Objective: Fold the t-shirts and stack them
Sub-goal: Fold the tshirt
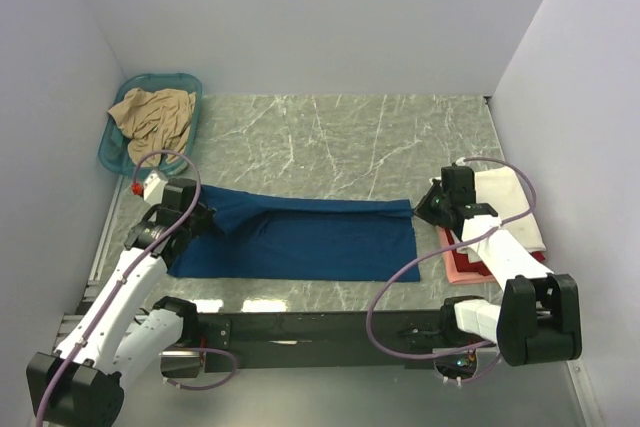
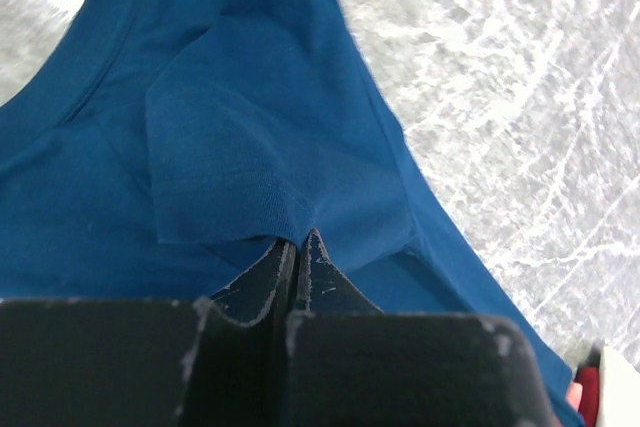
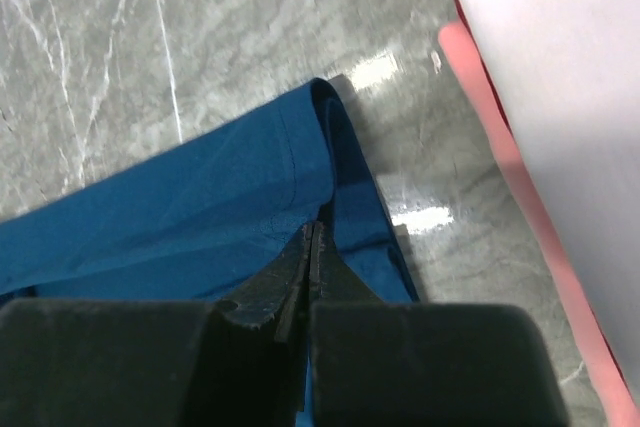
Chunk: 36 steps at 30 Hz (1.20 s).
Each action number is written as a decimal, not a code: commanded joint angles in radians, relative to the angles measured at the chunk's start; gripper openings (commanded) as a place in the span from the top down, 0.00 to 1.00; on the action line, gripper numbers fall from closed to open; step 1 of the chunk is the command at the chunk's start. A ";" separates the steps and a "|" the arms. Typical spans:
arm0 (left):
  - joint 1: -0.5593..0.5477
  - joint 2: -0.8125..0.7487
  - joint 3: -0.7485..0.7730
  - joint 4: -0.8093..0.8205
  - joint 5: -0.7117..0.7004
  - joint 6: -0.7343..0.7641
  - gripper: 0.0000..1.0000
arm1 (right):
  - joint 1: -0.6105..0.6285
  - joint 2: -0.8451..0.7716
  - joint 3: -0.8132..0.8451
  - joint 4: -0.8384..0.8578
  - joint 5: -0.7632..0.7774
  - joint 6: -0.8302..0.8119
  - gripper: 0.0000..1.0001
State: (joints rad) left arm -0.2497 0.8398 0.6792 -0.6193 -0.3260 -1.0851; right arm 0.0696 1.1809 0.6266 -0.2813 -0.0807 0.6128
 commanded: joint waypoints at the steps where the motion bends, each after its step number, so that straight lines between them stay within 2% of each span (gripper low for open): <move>1: 0.007 -0.028 -0.027 -0.056 -0.047 -0.068 0.99 | 0.006 -0.049 -0.028 0.002 -0.005 0.002 1.00; 6: 0.007 -0.054 -0.062 -0.085 -0.058 -0.134 1.00 | 0.006 -0.069 -0.057 0.002 -0.005 0.008 1.00; 20: 0.007 -0.126 -0.095 -0.132 -0.073 -0.182 0.99 | 0.004 -0.135 -0.117 -0.006 -0.005 0.013 1.00; 33: 0.007 -0.214 -0.194 -0.146 -0.018 -0.271 0.99 | 0.006 -0.161 -0.166 0.007 -0.010 0.031 1.00; 34: 0.006 -0.217 -0.198 -0.151 -0.016 -0.280 0.99 | 0.006 -0.164 -0.168 0.005 -0.011 0.031 0.99; 36: 0.007 -0.223 -0.205 -0.148 -0.013 -0.280 0.99 | 0.006 -0.168 -0.169 0.004 -0.019 0.031 0.87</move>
State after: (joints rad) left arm -0.2470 0.6327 0.4820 -0.7650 -0.3485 -1.3346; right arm 0.0696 1.0412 0.4683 -0.2920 -0.0986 0.6407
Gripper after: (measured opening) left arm 0.022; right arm 0.091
